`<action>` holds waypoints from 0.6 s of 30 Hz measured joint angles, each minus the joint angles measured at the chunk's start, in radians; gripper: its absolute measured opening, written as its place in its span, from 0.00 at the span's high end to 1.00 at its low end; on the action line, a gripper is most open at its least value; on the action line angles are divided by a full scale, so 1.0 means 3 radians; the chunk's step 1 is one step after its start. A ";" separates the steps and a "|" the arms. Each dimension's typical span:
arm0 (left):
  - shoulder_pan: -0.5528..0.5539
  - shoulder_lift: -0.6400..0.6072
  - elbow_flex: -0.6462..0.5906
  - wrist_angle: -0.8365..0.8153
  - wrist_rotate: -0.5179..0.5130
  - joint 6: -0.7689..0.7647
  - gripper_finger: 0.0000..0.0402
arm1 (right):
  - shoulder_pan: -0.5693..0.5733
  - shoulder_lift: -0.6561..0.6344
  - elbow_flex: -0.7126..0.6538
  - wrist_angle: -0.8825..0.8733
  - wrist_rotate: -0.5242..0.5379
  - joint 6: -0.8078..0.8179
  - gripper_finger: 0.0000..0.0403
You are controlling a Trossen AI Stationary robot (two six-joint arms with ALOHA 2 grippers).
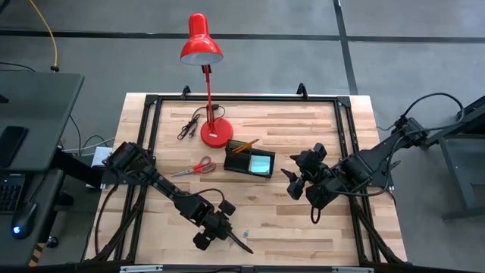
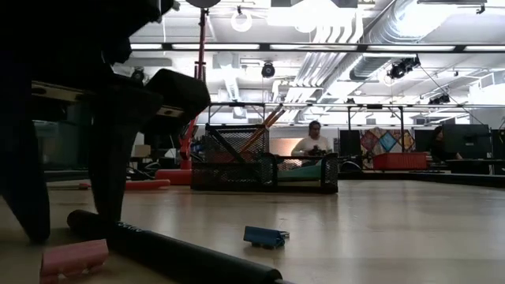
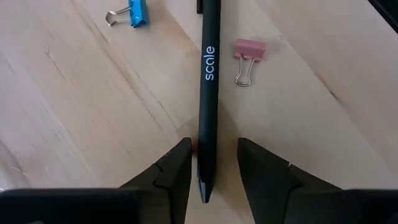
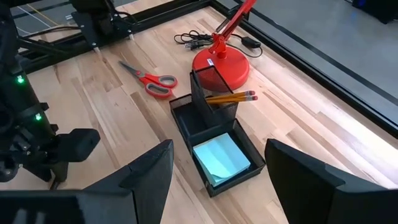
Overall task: Pick and place office supplies into organizer
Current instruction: Put the black pen into the black desk organizer
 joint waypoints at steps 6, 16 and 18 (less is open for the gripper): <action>-0.0001 0.0068 0.0003 -0.0024 0.0026 -0.0115 0.76 | 0.0001 0.0000 0.0000 0.0001 -0.0002 0.0008 0.40; 0.0009 0.0077 -0.0003 0.0027 0.0125 -0.0441 0.97 | 0.0000 0.0000 0.0000 0.0000 -0.0001 0.0005 0.40; 0.0029 0.0077 -0.0002 0.0016 0.0100 -0.0602 0.97 | 0.0000 0.0000 0.0000 -0.0002 -0.0001 0.0002 0.40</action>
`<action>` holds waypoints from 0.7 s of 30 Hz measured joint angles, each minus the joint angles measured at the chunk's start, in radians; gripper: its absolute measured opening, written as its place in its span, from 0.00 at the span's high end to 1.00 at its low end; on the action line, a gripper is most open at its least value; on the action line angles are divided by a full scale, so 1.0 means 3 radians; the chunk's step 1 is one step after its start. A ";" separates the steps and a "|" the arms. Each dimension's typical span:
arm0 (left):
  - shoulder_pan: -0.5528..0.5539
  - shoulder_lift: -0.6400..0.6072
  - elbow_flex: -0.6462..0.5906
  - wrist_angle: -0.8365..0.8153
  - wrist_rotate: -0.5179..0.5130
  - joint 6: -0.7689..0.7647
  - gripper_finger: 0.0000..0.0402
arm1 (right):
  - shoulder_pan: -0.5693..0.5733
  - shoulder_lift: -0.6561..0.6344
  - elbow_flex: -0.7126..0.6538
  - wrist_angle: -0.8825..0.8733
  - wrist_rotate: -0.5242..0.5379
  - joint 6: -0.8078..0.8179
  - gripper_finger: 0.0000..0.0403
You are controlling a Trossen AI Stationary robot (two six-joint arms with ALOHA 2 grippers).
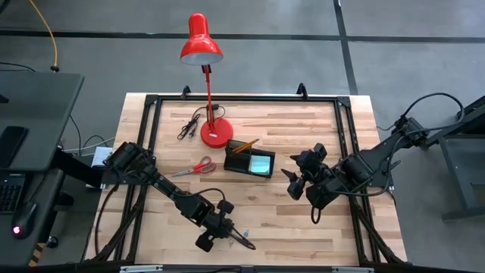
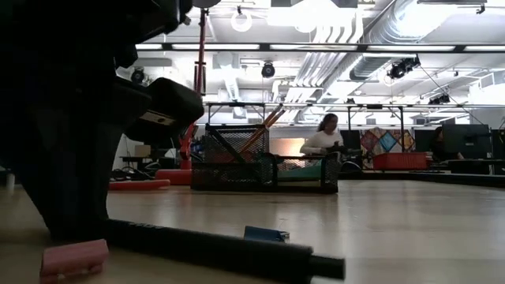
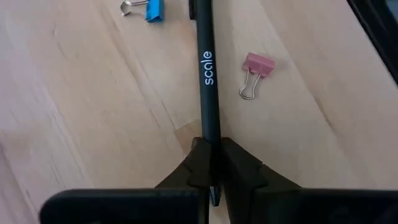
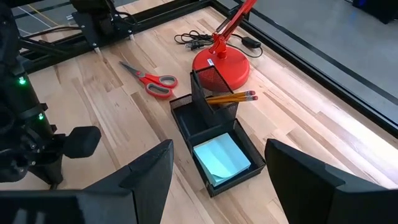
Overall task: Pick and place office supplies into organizer
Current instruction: Put the black pen into the black desk organizer
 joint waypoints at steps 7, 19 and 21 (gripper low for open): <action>0.0053 -0.0060 0.0073 -0.0127 0.0000 -0.0149 1.00 | 0.0000 0.0000 0.0000 -0.0010 0.0036 -0.0006 0.40; 0.0060 -0.0079 0.0612 -0.1143 -0.0202 0.0164 1.00 | 0.0000 0.0000 0.0000 -0.0024 0.0089 -0.0058 0.40; 0.0060 -0.0086 0.0699 -0.1221 -0.0165 0.0167 1.00 | 0.0001 0.0000 0.0000 -0.0023 0.0089 -0.0093 0.40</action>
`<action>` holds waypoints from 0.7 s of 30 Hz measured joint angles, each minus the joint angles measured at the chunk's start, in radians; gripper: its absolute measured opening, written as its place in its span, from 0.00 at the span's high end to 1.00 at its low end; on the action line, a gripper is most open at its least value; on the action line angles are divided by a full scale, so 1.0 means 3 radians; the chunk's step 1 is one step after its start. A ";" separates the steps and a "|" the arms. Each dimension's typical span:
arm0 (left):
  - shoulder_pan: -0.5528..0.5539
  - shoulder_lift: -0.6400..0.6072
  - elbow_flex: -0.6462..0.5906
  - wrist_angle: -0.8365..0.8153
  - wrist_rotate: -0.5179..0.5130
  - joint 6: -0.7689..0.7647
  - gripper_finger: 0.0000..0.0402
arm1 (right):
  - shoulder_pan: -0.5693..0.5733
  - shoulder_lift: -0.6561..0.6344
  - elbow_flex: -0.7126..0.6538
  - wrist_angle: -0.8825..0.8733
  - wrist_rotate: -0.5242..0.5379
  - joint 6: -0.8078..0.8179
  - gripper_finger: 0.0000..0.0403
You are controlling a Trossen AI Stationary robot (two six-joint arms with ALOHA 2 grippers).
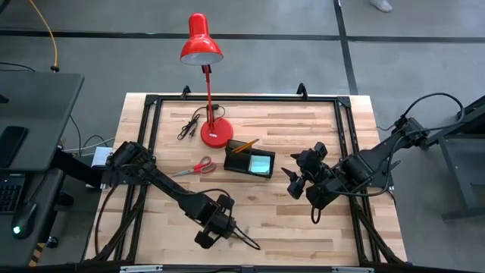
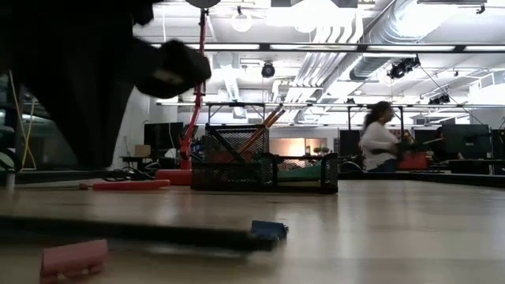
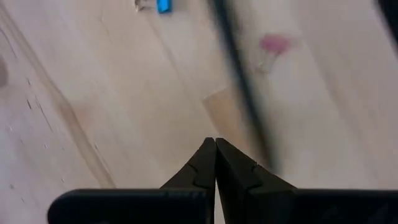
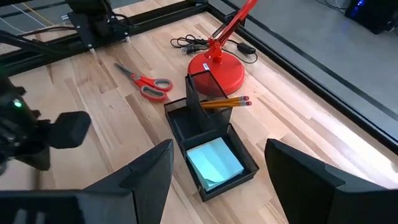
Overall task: Pick and place office supplies into organizer
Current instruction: Put the black pen into the black desk organizer
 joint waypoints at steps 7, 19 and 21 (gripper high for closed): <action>0.0019 -0.0007 0.0188 -0.0296 0.0031 0.0033 1.00 | 0.0000 0.0000 0.0000 -0.0008 -0.0008 -0.0016 0.40; -0.0034 -0.0003 0.0192 0.0770 0.0828 -0.0308 0.97 | 0.0000 0.0000 0.0000 -0.0028 -0.0052 -0.0119 0.40; -0.0027 0.0026 0.0198 0.1013 0.0797 -0.0331 0.93 | 0.0000 0.0000 0.0000 -0.0027 -0.0053 -0.0141 0.40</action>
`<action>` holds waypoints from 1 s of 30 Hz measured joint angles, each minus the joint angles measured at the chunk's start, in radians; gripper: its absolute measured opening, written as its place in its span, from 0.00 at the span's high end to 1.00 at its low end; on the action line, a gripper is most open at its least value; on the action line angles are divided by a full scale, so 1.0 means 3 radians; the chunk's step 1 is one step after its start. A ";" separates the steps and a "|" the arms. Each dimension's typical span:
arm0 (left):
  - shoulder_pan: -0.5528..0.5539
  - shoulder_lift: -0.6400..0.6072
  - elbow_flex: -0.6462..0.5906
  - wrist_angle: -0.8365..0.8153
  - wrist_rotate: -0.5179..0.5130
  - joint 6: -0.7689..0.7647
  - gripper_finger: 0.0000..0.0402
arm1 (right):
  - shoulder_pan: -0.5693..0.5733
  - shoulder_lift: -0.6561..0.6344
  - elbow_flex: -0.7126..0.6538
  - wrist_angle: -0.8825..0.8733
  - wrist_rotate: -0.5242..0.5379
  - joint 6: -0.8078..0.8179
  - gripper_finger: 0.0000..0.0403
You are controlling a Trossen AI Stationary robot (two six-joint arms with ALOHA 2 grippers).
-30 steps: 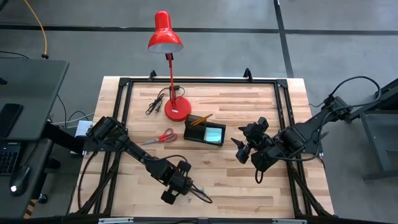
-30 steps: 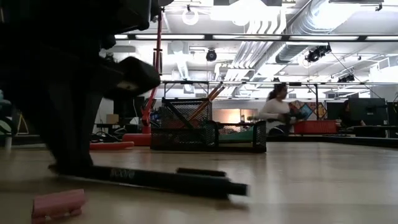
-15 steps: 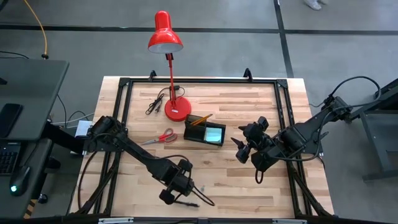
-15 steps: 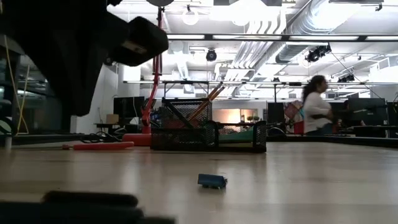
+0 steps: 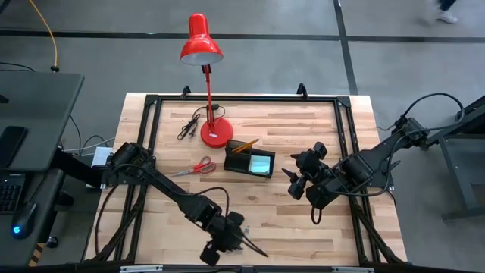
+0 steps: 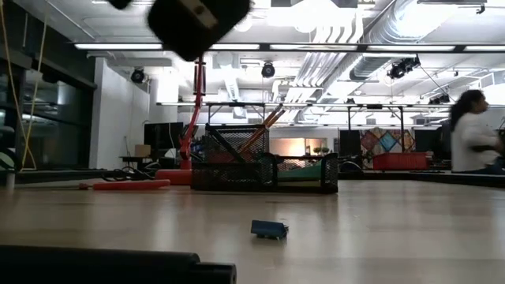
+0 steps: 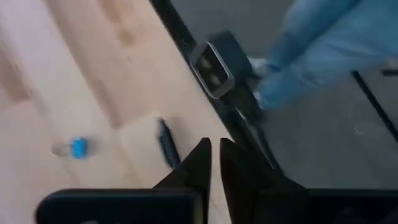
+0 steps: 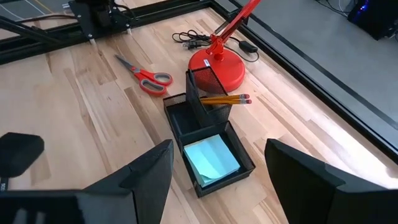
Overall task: Pick and place office supplies into organizer
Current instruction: Put the black pen into the black desk organizer
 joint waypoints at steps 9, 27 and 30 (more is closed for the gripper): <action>0.0048 0.0033 -0.0004 -0.0021 -0.0457 0.0538 0.72 | 0.0000 0.0001 0.0000 -0.0018 -0.0007 -0.0009 0.40; 0.0064 0.0032 -0.0005 0.0076 -0.0462 -0.0001 0.77 | 0.0049 0.0103 0.0000 -0.0011 -0.0266 0.0054 0.40; -0.0039 0.0032 -0.0004 0.0231 -0.0595 -0.0158 0.76 | 0.0068 0.0184 0.0000 -0.0011 -0.0263 0.0026 0.40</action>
